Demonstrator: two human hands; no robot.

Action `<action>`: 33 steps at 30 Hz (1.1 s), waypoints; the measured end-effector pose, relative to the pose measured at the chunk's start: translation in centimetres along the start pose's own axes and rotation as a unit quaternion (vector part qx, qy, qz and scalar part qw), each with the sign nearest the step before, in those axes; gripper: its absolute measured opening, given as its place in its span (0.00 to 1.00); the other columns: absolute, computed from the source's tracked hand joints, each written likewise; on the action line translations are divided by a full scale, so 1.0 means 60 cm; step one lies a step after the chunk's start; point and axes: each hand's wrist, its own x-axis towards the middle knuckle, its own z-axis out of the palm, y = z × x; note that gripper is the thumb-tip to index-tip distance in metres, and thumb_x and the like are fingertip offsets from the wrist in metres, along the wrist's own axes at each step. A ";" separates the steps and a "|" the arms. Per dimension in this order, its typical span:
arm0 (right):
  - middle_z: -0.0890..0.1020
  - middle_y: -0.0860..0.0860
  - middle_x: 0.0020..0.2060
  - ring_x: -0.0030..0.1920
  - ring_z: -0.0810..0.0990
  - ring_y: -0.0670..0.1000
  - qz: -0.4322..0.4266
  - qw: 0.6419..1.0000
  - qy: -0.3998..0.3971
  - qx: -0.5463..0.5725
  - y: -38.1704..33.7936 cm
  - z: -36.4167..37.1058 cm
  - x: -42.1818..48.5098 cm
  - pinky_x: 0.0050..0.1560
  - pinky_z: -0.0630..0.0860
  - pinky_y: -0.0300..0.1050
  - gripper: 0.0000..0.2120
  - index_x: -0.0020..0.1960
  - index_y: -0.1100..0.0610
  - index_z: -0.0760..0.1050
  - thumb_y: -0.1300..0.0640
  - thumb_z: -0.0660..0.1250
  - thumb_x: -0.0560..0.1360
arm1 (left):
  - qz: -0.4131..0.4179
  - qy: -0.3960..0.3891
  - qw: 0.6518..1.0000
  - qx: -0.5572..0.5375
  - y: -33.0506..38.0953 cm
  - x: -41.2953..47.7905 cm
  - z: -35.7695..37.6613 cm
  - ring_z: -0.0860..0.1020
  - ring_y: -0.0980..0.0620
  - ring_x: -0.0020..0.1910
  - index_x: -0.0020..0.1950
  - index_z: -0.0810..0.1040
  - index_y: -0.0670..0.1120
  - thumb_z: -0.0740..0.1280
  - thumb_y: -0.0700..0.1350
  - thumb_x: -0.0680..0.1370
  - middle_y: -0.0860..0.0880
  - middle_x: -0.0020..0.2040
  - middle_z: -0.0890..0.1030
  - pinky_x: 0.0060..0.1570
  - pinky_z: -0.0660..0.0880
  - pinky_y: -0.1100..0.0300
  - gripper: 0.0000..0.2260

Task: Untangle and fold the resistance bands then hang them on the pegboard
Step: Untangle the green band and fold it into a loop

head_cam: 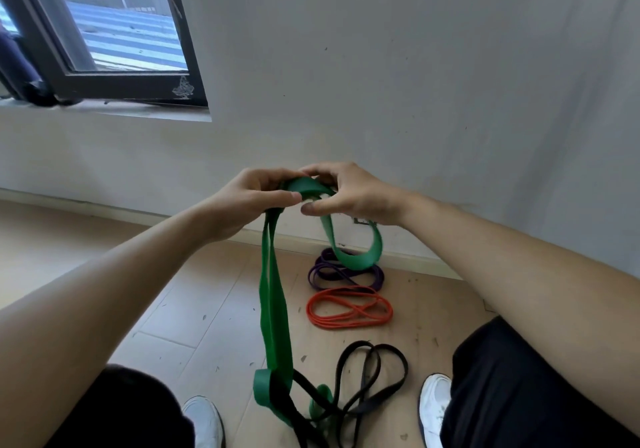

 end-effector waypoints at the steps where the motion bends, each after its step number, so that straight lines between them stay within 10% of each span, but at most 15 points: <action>1: 0.84 0.59 0.55 0.56 0.84 0.53 -0.005 1.000 0.001 0.014 -0.001 -0.001 0.001 0.63 0.79 0.50 0.22 0.67 0.60 0.77 0.62 0.76 0.74 | -0.003 -0.006 1.000 0.000 -0.001 -0.001 0.000 0.79 0.58 0.40 0.68 0.77 0.42 0.69 0.36 0.79 0.51 0.44 0.83 0.42 0.75 0.66 0.17; 8: 0.86 0.58 0.48 0.48 0.84 0.51 -0.008 0.999 0.006 -0.054 -0.020 -0.017 0.006 0.55 0.81 0.49 0.11 0.55 0.61 0.83 0.61 0.77 0.73 | -0.025 0.001 0.999 0.043 -0.013 0.002 0.010 0.84 0.40 0.51 0.62 0.76 0.43 0.74 0.36 0.75 0.40 0.50 0.85 0.55 0.82 0.50 0.18; 16: 0.83 0.51 0.45 0.45 0.83 0.44 -0.043 0.992 0.104 0.050 -0.023 -0.026 0.000 0.52 0.79 0.39 0.10 0.56 0.63 0.80 0.66 0.73 0.76 | -0.074 -0.069 0.990 0.098 -0.056 0.004 0.041 0.85 0.48 0.54 0.56 0.78 0.44 0.74 0.37 0.75 0.44 0.52 0.85 0.61 0.80 0.47 0.11; 26: 0.80 0.52 0.43 0.46 0.81 0.54 -0.001 0.908 0.289 0.303 0.015 -0.082 -0.008 0.62 0.78 0.60 0.00 0.51 0.59 0.77 0.63 0.68 0.80 | -0.121 -0.064 0.983 0.118 -0.085 0.016 0.029 0.84 0.45 0.55 0.57 0.79 0.45 0.73 0.44 0.78 0.43 0.54 0.84 0.63 0.79 0.46 0.10; 33: 0.81 0.54 0.46 0.49 0.83 0.53 0.133 0.974 0.130 0.126 0.097 -0.127 -0.048 0.61 0.77 0.60 0.06 0.55 0.60 0.78 0.59 0.69 0.80 | -0.095 0.071 0.993 -0.001 -0.057 0.005 -0.025 0.85 0.39 0.53 0.52 0.78 0.40 0.74 0.42 0.73 0.40 0.48 0.86 0.58 0.81 0.47 0.12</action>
